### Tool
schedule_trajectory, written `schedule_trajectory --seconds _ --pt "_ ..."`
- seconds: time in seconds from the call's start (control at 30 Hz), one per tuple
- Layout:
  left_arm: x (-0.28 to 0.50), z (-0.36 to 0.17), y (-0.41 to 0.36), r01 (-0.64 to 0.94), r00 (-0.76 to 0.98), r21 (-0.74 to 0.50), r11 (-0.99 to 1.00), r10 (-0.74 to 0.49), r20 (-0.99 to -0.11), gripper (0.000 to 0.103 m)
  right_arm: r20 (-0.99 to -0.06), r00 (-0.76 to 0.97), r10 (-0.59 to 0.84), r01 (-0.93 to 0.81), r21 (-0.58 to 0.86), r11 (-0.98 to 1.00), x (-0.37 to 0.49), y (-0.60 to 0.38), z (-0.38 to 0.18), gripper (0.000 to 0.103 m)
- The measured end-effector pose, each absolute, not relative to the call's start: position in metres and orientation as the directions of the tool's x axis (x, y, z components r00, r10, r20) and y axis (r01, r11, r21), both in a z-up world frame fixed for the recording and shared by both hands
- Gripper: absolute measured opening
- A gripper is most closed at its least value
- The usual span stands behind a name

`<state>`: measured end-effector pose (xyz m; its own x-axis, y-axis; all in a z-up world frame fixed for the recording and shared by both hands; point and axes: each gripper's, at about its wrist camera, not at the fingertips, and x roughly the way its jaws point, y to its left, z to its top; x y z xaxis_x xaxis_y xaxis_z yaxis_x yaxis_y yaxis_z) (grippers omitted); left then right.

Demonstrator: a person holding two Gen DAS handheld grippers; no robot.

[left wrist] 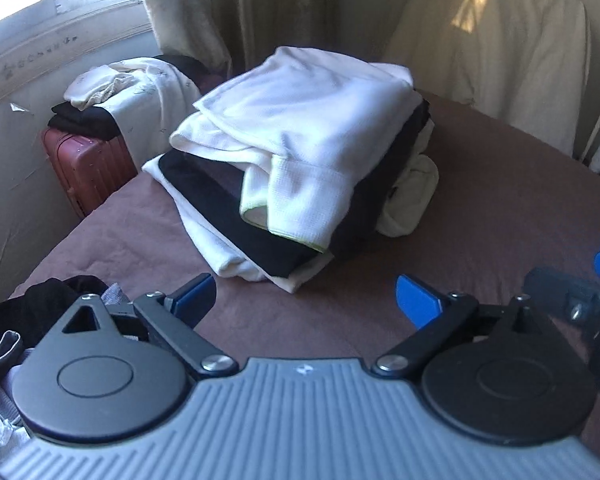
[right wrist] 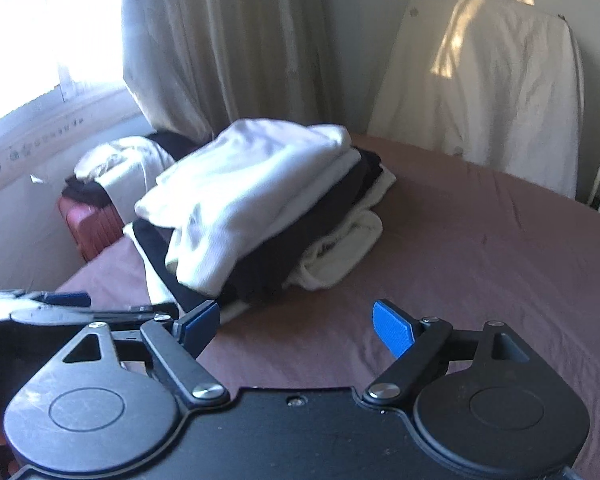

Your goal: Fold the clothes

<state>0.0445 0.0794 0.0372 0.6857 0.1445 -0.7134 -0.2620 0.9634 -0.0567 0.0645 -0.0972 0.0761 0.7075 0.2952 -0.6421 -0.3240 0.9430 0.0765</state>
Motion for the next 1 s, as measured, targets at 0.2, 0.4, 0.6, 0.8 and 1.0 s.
schedule_trajectory --seconds 0.2,0.4,0.6,0.8,1.0 --pt "0.033 0.034 0.063 -0.234 0.679 -0.005 0.972 0.16 -0.717 0.099 -0.668 0.7 0.254 -0.284 0.065 0.956 0.054 -0.108 0.064 0.088" --pt "0.021 0.036 0.056 -0.231 0.655 0.012 0.973 0.164 -0.738 0.103 -0.685 0.681 0.261 -0.276 0.09 0.957 0.038 -0.116 0.057 0.09" --pt "0.016 0.038 0.034 -0.165 0.661 0.122 0.979 0.201 -0.723 0.103 -0.666 0.697 0.266 -0.278 0.092 0.956 0.018 -0.121 0.06 0.091" --pt "0.012 0.039 0.023 -0.132 0.687 0.183 0.974 0.223 -0.691 0.103 -0.647 0.722 0.248 -0.267 0.07 0.961 0.014 -0.125 0.065 0.092" --pt "0.015 0.037 0.026 -0.105 0.692 0.158 0.982 0.186 -0.698 0.103 -0.645 0.729 0.231 -0.251 0.062 0.966 0.018 -0.126 0.063 0.093"
